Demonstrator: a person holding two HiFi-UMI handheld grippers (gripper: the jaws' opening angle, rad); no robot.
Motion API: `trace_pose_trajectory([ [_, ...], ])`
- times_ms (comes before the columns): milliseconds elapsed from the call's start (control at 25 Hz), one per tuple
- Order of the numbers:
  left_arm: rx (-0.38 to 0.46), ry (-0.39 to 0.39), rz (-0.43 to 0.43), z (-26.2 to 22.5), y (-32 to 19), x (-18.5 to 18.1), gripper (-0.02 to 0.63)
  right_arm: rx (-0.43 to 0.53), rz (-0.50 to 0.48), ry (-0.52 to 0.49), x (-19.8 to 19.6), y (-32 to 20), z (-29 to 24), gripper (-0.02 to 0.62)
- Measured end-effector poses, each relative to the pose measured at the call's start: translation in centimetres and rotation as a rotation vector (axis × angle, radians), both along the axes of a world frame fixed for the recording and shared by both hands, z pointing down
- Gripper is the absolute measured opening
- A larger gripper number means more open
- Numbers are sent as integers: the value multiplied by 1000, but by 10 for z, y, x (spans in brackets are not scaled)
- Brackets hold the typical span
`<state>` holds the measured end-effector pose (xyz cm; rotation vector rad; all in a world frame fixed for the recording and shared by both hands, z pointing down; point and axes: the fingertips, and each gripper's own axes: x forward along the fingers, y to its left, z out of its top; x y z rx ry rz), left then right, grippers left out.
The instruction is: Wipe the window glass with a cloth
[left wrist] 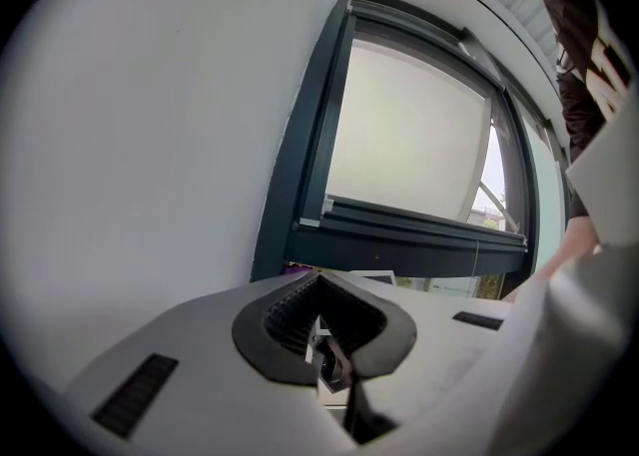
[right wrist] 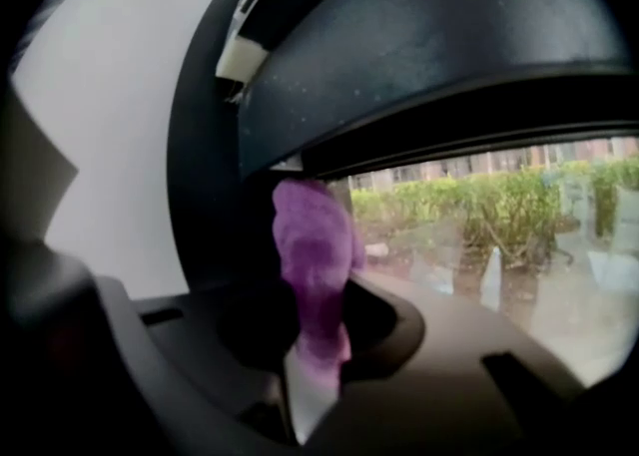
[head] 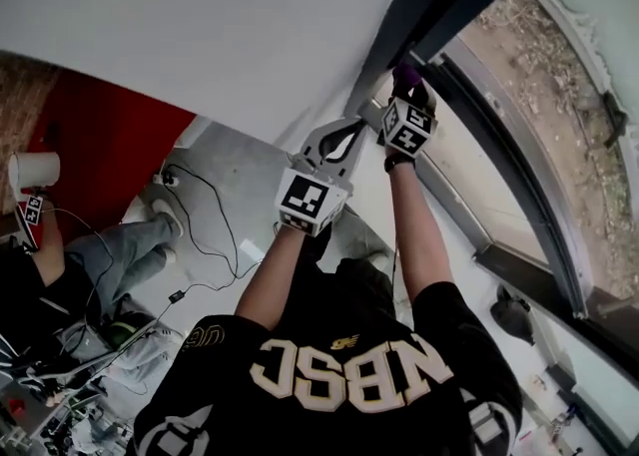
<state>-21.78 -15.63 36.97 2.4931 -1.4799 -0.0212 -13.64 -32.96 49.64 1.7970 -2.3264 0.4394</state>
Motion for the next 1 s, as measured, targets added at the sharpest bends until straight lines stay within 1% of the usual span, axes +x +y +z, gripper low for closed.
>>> trace_pose_trajectory([
  [160, 15, -9, 35, -4, 10, 7, 23, -2, 3, -3, 5, 2, 0, 87],
  [320, 13, 9, 9, -6, 17, 8, 23, -1, 12, 1, 14, 4, -2, 87],
  [560, 14, 4, 29, -8, 30, 26, 23, 6, 73, -20, 55, 25, -9, 87],
  [720, 14, 0, 67, -7, 36, 55, 23, 15, 127, -27, 101, 49, -13, 87],
  [800, 13, 0, 85, -7, 38, 71, 23, 8, 154, -27, 126, 63, -11, 87],
  [880, 25, -14, 95, -7, 38, 86, 23, -3, 175, -27, 149, 77, -7, 87],
  [920, 26, -25, 107, -6, 39, 95, 23, -9, 195, -30, 164, 86, -5, 87],
  [1000, 12, -38, 159, -2, 45, 119, 23, -17, 268, -45, 205, 111, -3, 87],
])
